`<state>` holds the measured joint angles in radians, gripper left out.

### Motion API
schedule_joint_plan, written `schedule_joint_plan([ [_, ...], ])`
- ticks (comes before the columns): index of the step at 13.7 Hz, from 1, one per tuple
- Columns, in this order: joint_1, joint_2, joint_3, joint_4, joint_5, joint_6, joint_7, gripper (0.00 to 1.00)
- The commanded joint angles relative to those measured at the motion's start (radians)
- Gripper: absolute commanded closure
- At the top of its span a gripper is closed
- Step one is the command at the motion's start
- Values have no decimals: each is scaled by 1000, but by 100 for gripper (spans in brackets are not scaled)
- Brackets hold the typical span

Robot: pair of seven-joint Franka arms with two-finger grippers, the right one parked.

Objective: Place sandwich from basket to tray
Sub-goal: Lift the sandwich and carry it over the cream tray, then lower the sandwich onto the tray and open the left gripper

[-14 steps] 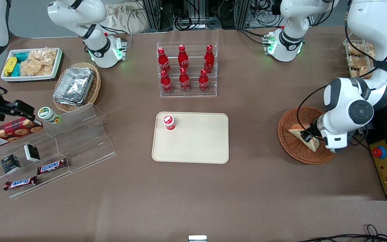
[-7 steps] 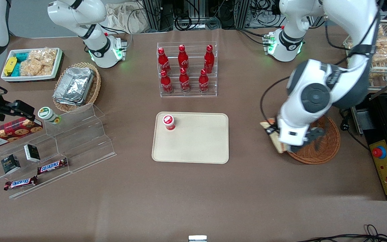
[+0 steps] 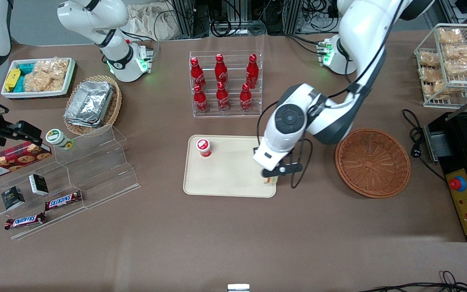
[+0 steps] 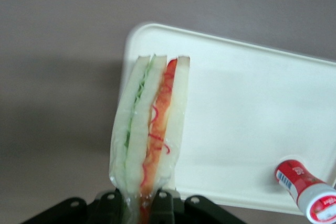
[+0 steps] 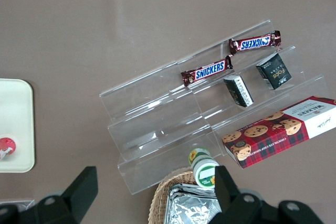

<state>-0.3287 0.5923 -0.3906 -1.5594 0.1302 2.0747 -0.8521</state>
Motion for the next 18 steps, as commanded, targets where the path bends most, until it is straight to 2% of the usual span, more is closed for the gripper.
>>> schedule_joint_plan([
  [1, -41, 127, 9, 106, 17, 2, 31, 100],
  [4, -42, 152, 13, 108, 20, -2, 76, 99],
  [6, -39, 153, 16, 104, 22, -4, 88, 93],
  [7, -36, 155, 16, 105, 20, -4, 88, 66],
  [8, -33, 153, 16, 108, 20, -4, 85, 20],
  [10, -24, 144, 16, 110, 20, -5, 80, 0],
  [13, -24, 103, 48, 110, 19, -27, 79, 0],
  [16, -23, -4, 88, 104, 19, -196, 96, 0],
  [18, 0, -73, 119, 90, -3, -235, 93, 0],
])
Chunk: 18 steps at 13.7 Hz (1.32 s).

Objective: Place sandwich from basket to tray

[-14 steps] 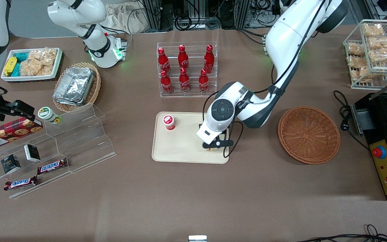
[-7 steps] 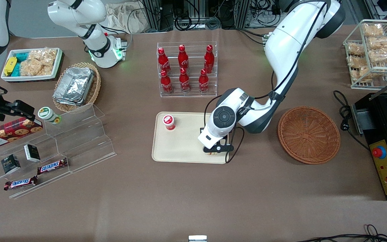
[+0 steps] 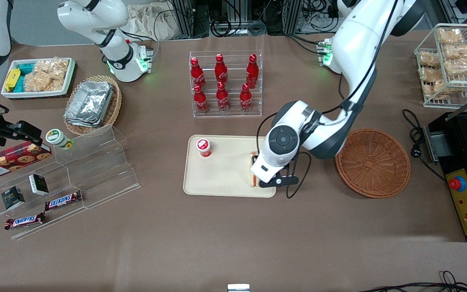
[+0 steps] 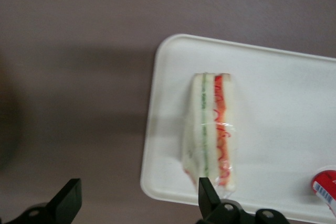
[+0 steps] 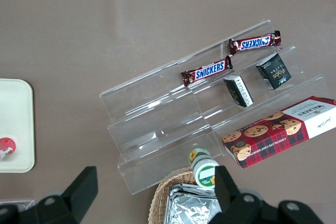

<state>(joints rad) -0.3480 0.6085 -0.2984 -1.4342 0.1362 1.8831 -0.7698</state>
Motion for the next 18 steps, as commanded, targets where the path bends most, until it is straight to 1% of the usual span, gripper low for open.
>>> schedule_joint_plan([
  [1, 49, -137, 24, -72, -13, -58, 12, 0],
  [3, 85, -269, 24, -193, -36, -62, 35, 0],
  [5, 136, -411, 24, -335, -62, -52, 98, 0],
  [6, 164, -471, 25, -389, -64, -50, 139, 0],
  [8, 243, -568, 28, -464, -72, -58, 251, 0],
  [9, 251, -602, 44, -485, -84, -64, 315, 0],
  [11, 228, -644, 164, -497, -92, -107, 439, 0],
  [12, 233, -656, 198, -494, -92, -128, 502, 0],
  [14, 269, -659, 225, -477, -109, -153, 584, 0],
  [16, 311, -651, 226, -436, -124, -197, 674, 0],
  [18, 345, -610, 228, -364, -124, -242, 779, 0],
])
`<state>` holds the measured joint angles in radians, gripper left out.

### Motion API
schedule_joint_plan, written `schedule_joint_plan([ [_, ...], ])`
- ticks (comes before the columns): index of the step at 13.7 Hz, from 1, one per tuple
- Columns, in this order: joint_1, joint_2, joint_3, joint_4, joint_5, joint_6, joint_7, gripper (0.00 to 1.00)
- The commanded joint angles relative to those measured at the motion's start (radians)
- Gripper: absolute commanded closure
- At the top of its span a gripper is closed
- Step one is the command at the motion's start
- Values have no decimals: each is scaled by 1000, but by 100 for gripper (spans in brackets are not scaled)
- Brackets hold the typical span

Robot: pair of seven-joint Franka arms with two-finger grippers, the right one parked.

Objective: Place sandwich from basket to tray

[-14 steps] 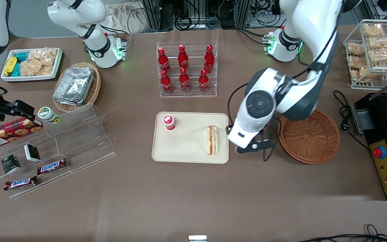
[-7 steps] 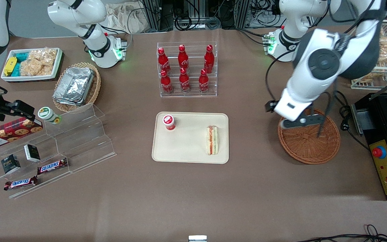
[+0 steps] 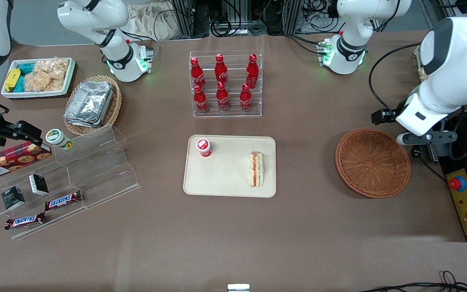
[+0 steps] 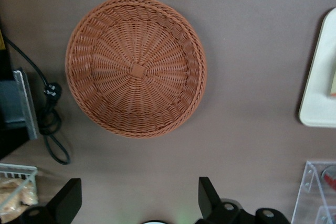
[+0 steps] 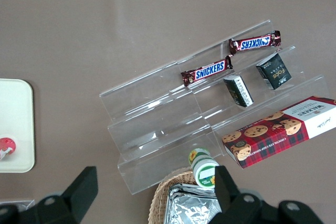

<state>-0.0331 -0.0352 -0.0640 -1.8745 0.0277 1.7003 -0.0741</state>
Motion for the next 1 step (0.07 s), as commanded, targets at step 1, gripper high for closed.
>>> schedule_joint_plan([
  [1, 42, 69, -8, 136, -15, -100, 126, 0],
])
